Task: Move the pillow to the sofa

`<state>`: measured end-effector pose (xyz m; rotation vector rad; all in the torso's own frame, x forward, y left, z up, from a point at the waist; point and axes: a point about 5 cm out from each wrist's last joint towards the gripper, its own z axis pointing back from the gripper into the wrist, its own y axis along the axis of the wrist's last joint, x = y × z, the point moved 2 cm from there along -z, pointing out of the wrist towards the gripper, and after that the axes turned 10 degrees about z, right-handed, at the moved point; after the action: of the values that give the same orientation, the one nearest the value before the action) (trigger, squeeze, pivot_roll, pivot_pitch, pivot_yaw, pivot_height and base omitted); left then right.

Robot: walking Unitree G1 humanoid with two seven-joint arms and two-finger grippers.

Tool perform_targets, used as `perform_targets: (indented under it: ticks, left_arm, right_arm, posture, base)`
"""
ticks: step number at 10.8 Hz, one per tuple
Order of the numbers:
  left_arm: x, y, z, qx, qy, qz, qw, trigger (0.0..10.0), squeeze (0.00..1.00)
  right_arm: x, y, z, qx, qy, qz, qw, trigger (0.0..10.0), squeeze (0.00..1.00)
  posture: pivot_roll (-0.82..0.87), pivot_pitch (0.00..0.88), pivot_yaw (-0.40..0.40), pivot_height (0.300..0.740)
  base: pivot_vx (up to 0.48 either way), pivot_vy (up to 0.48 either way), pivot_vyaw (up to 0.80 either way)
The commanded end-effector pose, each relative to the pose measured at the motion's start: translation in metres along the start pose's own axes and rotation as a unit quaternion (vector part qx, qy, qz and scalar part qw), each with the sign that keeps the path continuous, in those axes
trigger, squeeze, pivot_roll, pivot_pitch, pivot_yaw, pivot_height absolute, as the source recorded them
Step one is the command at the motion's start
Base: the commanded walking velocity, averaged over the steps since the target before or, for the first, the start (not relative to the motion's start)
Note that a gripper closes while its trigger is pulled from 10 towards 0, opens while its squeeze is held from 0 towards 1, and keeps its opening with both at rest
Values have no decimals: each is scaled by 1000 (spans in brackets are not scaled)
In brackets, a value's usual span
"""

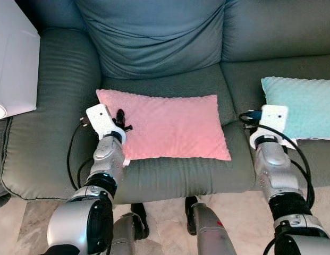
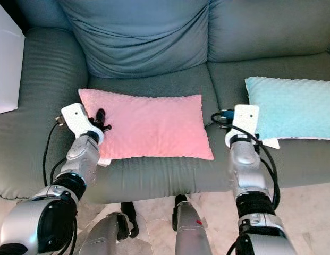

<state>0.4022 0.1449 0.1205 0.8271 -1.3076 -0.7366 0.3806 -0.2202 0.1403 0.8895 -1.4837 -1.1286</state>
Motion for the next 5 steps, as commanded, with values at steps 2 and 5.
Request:
perform_targets:
  ticks: [2, 5]
  left_arm:
    - [-10, -16, 7, -23, 15, 1, 1000, 10000, 1000]
    - [-14, -26, 11, -37, 16, -1, 999, 10000, 1000]
  right_arm:
    - [-1, -12, 4, -19, -2, -7, 1000, 10000, 1000]
    - [-3, -13, 5, -17, 1, -13, 1000, 10000, 1000]
  posture:
    - [-244, 459, 60, 740]
    - [-241, 455, 63, 740]
  base:
    - [0, 0, 0]
    - [0, 0, 0]
